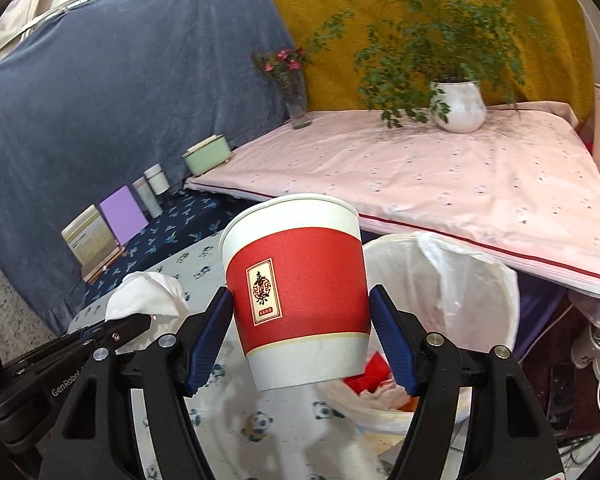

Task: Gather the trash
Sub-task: 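Carry the white cloth and red paper cup to the wastebasket and open both tools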

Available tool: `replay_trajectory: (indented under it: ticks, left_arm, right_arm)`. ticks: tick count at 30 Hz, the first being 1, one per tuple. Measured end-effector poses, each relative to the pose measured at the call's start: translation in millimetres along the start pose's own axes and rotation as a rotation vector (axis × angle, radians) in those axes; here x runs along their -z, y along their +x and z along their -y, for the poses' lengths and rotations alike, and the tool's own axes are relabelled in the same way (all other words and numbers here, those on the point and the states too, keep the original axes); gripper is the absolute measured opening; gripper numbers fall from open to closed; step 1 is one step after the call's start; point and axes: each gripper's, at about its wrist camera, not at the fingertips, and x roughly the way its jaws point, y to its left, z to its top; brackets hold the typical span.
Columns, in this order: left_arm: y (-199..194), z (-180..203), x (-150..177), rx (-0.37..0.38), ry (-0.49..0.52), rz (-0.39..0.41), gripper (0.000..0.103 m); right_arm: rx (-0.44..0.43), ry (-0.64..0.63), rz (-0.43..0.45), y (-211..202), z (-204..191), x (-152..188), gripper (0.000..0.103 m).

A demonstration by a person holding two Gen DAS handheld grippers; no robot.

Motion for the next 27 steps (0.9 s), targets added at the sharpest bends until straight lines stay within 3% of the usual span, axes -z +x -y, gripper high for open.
replay_trajectory:
  ticks: [13, 24, 27]
  left_arm:
    - [35, 59, -8, 0.120, 0.059, -0.056, 0.008]
    - [65, 96, -8, 0.193, 0.097, -0.090, 0.010]
    - [69, 95, -10, 0.179, 0.091, -0.085, 0.026]
  right_arm:
    - [0.080, 0.082, 0.012, -9, 62, -2, 0.067]
    - [0.115, 0.117, 0.007, -4, 90, -1, 0.067]
    - [0.124, 0.124, 0.008, -3, 95, -3, 0.067]
